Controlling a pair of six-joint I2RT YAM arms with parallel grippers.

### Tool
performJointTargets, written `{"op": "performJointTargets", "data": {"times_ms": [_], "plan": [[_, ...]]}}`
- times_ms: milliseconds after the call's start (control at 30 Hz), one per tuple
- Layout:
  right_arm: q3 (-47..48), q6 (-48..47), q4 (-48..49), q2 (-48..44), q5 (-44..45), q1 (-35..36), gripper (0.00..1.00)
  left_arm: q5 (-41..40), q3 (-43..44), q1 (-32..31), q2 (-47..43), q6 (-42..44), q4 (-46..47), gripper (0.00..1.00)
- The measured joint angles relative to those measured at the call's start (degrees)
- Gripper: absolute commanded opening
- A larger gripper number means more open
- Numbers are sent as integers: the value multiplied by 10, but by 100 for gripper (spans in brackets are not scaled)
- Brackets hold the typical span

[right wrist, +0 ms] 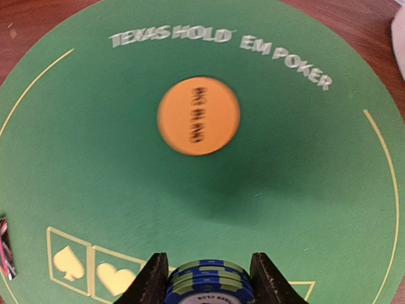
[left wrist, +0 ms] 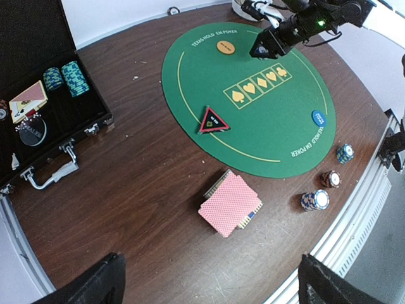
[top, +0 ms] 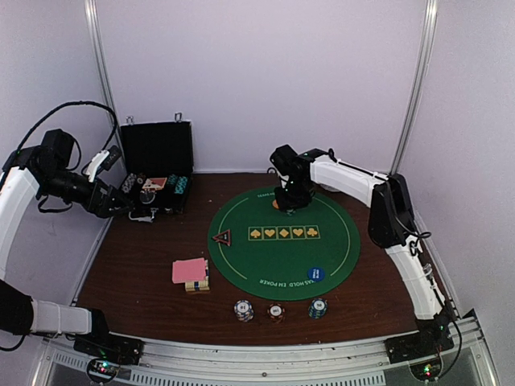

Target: Distribute texas hold em gaming equipment

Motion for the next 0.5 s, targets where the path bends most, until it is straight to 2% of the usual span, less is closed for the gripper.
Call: {"op": "performJointTargets", "data": {"times_ms": [267, 500], "plan": [[2, -11, 17, 24, -2, -47, 15, 3, 0, 0, 6, 3, 0, 98], [27, -14, 21, 63, -11, -56, 17, 5, 0, 0, 8, 3, 0, 98]]}}
